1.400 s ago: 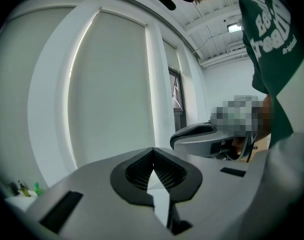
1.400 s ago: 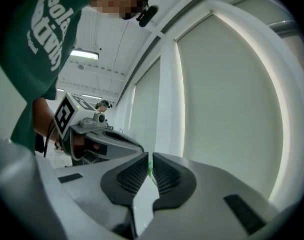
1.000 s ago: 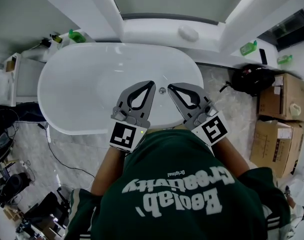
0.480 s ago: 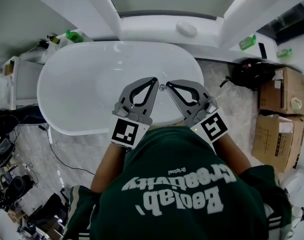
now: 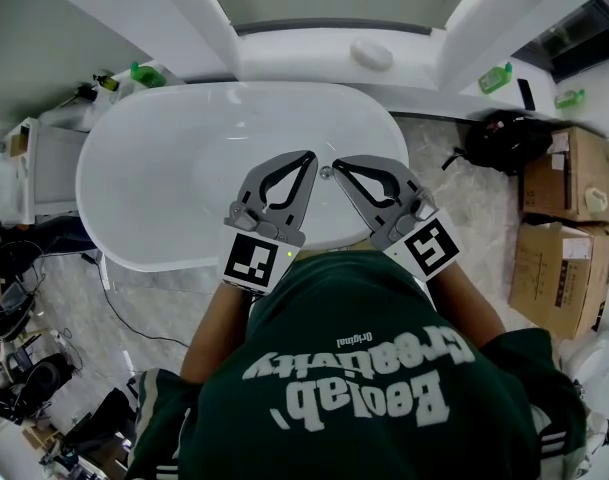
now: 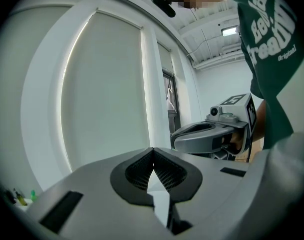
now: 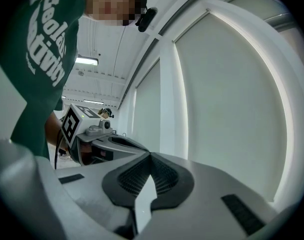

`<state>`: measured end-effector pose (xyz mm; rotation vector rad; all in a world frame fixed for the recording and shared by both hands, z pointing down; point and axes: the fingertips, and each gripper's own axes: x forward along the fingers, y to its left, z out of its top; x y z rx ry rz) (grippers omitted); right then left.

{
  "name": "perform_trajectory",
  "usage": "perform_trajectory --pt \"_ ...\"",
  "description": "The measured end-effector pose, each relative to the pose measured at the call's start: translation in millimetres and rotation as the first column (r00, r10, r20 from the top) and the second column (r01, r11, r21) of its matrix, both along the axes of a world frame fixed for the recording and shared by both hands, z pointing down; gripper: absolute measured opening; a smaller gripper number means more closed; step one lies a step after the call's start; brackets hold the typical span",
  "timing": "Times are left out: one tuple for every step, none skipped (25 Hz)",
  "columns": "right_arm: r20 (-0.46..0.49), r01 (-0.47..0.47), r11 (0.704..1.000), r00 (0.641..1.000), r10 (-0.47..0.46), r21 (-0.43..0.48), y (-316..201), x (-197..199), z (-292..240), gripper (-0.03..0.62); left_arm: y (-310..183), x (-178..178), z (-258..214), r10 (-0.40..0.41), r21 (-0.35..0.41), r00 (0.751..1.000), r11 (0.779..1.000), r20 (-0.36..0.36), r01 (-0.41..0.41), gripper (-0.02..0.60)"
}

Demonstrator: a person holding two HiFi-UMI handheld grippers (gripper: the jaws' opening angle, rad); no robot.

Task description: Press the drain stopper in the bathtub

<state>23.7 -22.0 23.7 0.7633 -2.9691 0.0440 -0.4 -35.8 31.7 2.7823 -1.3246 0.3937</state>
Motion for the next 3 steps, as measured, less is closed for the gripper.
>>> perform_trajectory --pt "-0.002 0.001 1.000 1.000 -0.001 0.003 -0.4 0.1 -0.3 0.012 -0.6 0.1 -0.4 -0.001 0.000 1.000 1.000 -0.001 0.001 0.002" --pt "-0.004 0.003 1.000 1.000 -0.003 0.005 -1.0 0.2 -0.5 0.012 -1.4 0.3 -1.0 -0.003 0.001 1.000 1.000 -0.002 0.003 0.002" --pt "-0.006 0.004 1.000 1.000 -0.004 0.008 -1.7 0.3 -0.6 0.012 -2.2 0.6 -1.7 -0.004 0.003 1.000 1.000 -0.003 0.004 0.002"
